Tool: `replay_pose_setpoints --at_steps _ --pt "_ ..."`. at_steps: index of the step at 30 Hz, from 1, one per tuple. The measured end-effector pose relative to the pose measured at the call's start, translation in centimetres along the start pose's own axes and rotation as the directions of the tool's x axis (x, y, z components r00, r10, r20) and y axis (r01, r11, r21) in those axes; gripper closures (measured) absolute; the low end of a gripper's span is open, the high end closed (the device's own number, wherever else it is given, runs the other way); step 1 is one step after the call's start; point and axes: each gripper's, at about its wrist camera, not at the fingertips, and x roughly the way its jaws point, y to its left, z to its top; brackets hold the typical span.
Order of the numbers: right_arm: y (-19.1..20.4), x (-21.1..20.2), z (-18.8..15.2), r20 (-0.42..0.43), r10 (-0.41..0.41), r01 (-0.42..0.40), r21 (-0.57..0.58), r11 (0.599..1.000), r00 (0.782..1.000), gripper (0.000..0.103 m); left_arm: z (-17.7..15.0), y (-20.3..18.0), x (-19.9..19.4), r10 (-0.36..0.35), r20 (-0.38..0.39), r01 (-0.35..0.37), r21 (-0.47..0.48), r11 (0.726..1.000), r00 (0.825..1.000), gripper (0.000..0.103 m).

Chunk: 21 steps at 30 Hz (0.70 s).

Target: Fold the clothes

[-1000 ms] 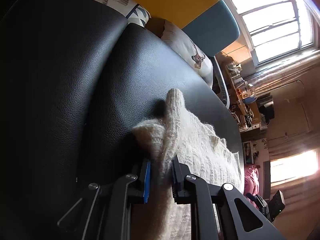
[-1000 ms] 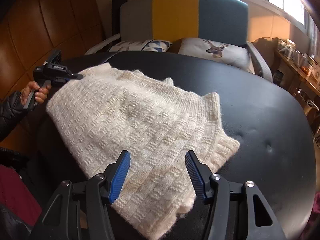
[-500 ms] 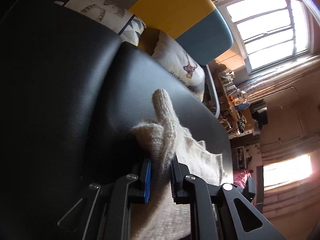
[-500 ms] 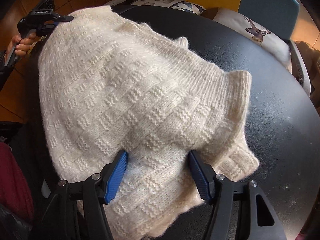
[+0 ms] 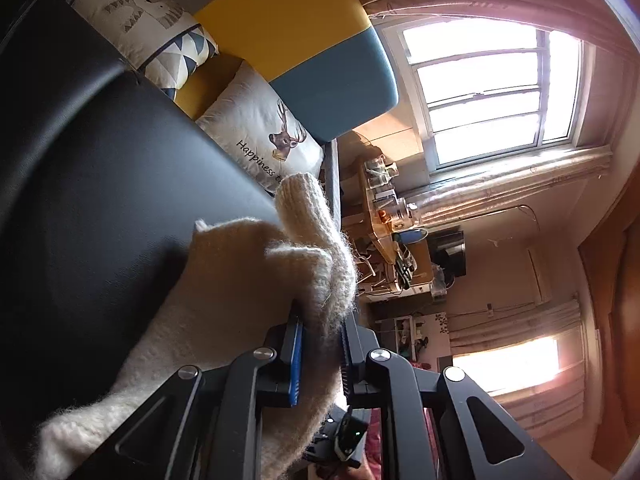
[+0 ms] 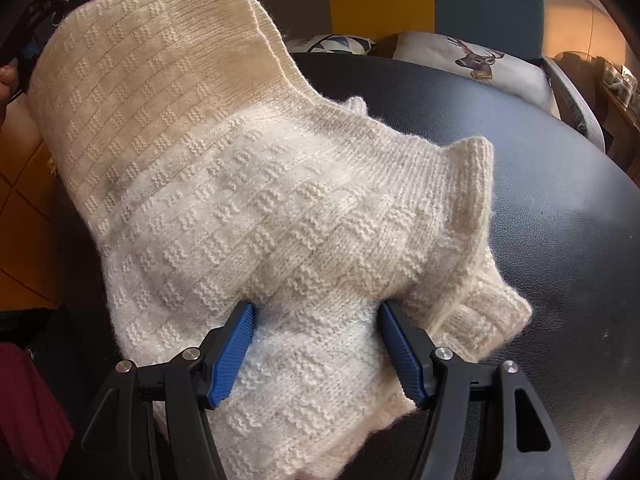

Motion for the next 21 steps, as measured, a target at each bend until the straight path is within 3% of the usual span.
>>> replay_pose_setpoints --at_steps 7,14,21 --pt "-1.6 -0.8 -1.9 0.092 0.034 -0.041 0.067 0.997 0.995 0.035 -3.8 -3.5 6.6 0.016 -0.048 -0.017 -0.024 1.0 0.999 0.088" --pt "-3.6 -1.7 -3.3 0.146 0.074 -0.091 0.113 0.989 0.987 0.035 -7.5 -4.4 13.1 0.023 -0.135 -0.031 -0.057 0.998 0.991 0.088" --pt "-5.4 -2.9 -5.6 0.209 0.094 -0.125 0.138 0.983 0.973 0.035 -9.9 -3.2 18.3 0.14 -0.199 -0.147 -0.022 0.989 0.97 0.088"
